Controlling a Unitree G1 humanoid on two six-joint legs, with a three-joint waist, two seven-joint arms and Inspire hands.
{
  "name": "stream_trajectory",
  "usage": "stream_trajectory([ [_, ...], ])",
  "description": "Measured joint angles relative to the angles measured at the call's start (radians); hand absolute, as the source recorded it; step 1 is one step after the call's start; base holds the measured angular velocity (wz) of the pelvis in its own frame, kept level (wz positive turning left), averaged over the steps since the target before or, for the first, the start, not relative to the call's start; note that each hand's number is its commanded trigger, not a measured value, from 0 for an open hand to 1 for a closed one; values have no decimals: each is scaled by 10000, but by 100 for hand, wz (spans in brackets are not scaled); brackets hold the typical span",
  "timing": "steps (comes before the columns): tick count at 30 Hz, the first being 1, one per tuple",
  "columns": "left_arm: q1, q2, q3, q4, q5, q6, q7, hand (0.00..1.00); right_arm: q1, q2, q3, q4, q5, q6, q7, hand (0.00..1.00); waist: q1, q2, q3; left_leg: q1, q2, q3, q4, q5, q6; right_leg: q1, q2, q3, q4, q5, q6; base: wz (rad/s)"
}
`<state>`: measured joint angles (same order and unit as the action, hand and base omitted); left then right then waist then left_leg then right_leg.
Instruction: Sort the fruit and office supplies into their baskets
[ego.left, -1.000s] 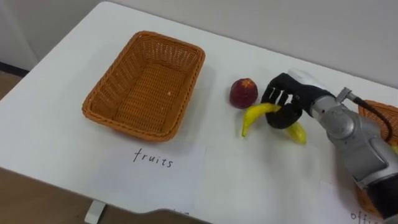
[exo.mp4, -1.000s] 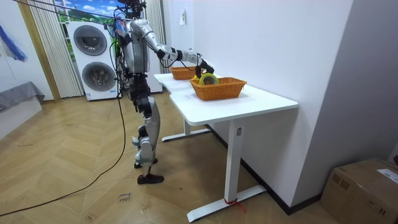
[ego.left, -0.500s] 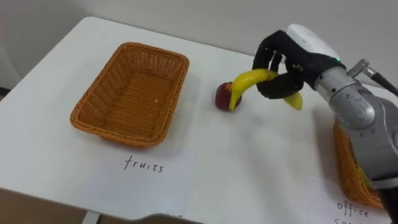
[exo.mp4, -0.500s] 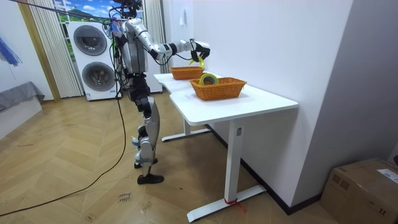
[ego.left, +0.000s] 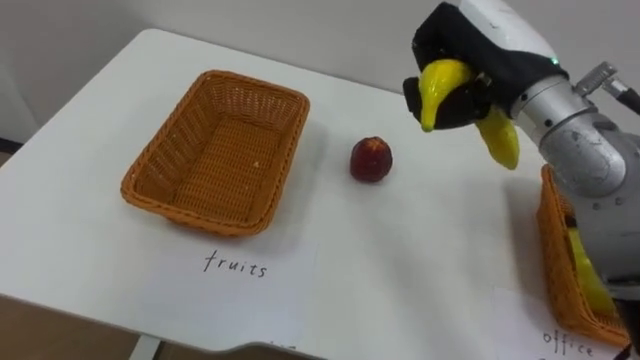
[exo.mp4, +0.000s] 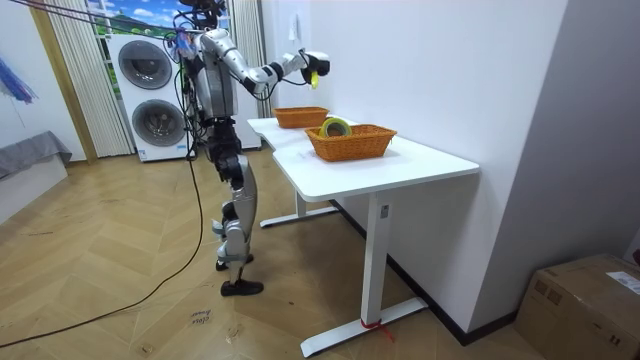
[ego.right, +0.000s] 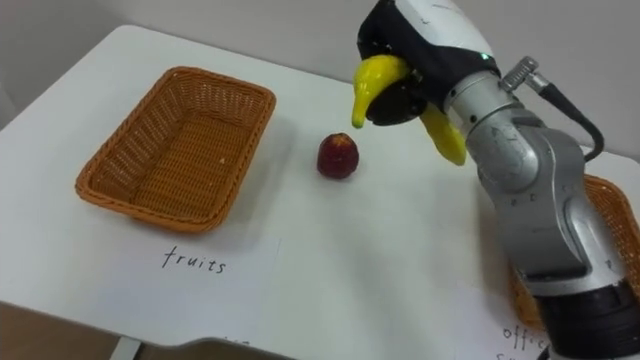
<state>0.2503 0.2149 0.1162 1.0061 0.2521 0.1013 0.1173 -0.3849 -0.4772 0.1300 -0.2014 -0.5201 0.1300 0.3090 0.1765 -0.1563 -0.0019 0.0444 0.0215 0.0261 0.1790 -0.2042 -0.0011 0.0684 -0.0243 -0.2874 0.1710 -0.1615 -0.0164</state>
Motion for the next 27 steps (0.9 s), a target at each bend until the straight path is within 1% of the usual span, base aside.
stream_trajectory([
  [4, -69, -12, -23, 13, 3, 20, 20, 0, -185, 15, 103, -285, 26, 50, -5, 100, 183, -31, 22, 6, 3, -7, -47, 3, -4, -27, 5, -23, -2, -4, 5, 0],
  [5, -99, -12, -22, 9, 12, 26, 36, 0, -292, 29, 212, -389, 2, 126, -5, 100, 249, -60, 37, 7, 4, -8, -65, 4, -6, -34, 5, -26, -6, -5, 6, 0],
  [7, -102, -21, -21, -17, 33, 49, 67, 0, -545, 79, 481, -396, -45, 216, -3, 100, 282, -98, 56, 2, 3, -30, -72, 5, -6, -25, -10, -147, -5, -6, 9, 4],
  [8, -129, -30, -17, -27, 37, 63, 66, 0, -681, 189, 584, -402, -205, 255, -3, 100, 346, -130, 66, 0, 2, -29, -75, 5, -5, -24, -10, -149, -6, -7, 10, 0],
  [9, -192, -30, -16, -27, 36, 84, 60, 0, -702, 243, 647, -454, -385, 273, -4, 100, 504, -156, 75, 9, 3, -30, -62, 5, -5, -24, -7, -154, -12, -7, 10, 0],
  [10, -215, -29, -15, -34, 25, 84, 60, 0, -722, 244, 732, -461, -408, 299, -5, 100, 572, -172, 75, 9, 2, -69, -43, 5, -4, -17, -6, -163, -14, -7, 10, 5],
  [12, -247, -35, -20, -71, -61, 78, 86, 0, -931, 309, 1267, -387, -494, 446, -6, 100, 789, -219, 98, 33, -3, -96, -32, 7, -2, 8, -4, -141, -14, -10, 16, 4],
  [13, -259, -42, -21, -78, -77, 72, 97, 0, -960, 318, 1384, -366, -499, 442, -6, 100, 796, -233, 106, 32, -5, -108, -29, 9, 0, 18, -8, -143, -17, -12, 18, 8],
  [14, -261, -48, -25, -97, -96, 64, 116, 0, -988, 335, 1607, -317, -494, 432, -12, 100, 877, -277, 127, 36, -17, -139, -27, 16, 8, 31, -14, -149, -18, -17, 27, 9],
  [15, -262, -47, -27, -95, -106, 63, 153, 0, -1068, 353, 1812, -124, -449, 384, -16, 100, 1046, -331, 151, 59, -21, -141, -24, 18, 10, 37, -17, -147, -21, -23, 37, 6],
  [16, -262, -47, -27, -93, -105, 63, 202, 0, -1131, 374, 1937, 3, -443, 386, -29, 100, 1092, -365, 168, 62, -20, -140, -21, 18, 10, 38, -21, -154, -25, -24, 38, 0],
  [17, -273, -29, -45, -67, -109, 54, 283, 0, -1250, 431, 2170, 224, -447, 442, -49, 93, 1194, -436, 210, 51, -18, -156, -13, 18, 10, 34, -22, -172, -27, -25, 40, 0],
  [18, -279, 7, -119, -19, -141, 53, 289, 0, -1330, 530, 2389, 443, -451, 470, -93, 92, 1336, -476, 234, -1, -16, -194, -4, 17, 9, 28, -25, -237, -26, -25, 41, 3],
  [19, -280, 11, -158, 6, -153, 53, 289, 0, -1358, 580, 2494, 546, -446, 471, -106, 89, 1348, -487, 236, -22, -23, -246, 2, 17, 9, 30, -31, -292, -21, -25, 41, 16],
  [20, -291, 9, -206, 39, -121, 55, 288, 0, -1392, 717, 2663, 721, -448, 458, -174, 85, 1371, -492, 232, -68, -42, -366, -3, 16, 10, 26, -50, -402, -7, -26, 42, 20],
  [22, -296, 7, -199, 41, -59, 56, 288, 0, -1420, 933, 2831, 924, -488, 461, -292, 80, 1616, -493, 231, -125, -48, -402, -50, 14, 11, -2, -49, -460, -16, -29, 47, 14],
  [24, -270, 8, -198, 45, -53, 81, 299, 0, -1420, 1113, 2839, 963, -490, 455, -440, 70, 1818, -495, 230, -202, -74, -591, -35, 17, 8, 5, -63, -661, -21, -35, 56, 21],
  [25, -261, 3, -196, 47, -53, 95, 302, 0, -1433, 1135, 2837, 1009, -477, 424, -509, 68, 1861, -494, 230, -214, -79, -613, -26, 18, 7, 24, -65, -727, -22, -36, 59, 24],
  [27, -174, -21, -222, 44, -107, 169, 315, 0, -1644, 1334, 2871, 1754, -285, 329, -912, 64, 2022, -493, 231, -181, -88, -702, 44, 23, 8, 116, -65, -724, -32, -43, 69, 18],
])
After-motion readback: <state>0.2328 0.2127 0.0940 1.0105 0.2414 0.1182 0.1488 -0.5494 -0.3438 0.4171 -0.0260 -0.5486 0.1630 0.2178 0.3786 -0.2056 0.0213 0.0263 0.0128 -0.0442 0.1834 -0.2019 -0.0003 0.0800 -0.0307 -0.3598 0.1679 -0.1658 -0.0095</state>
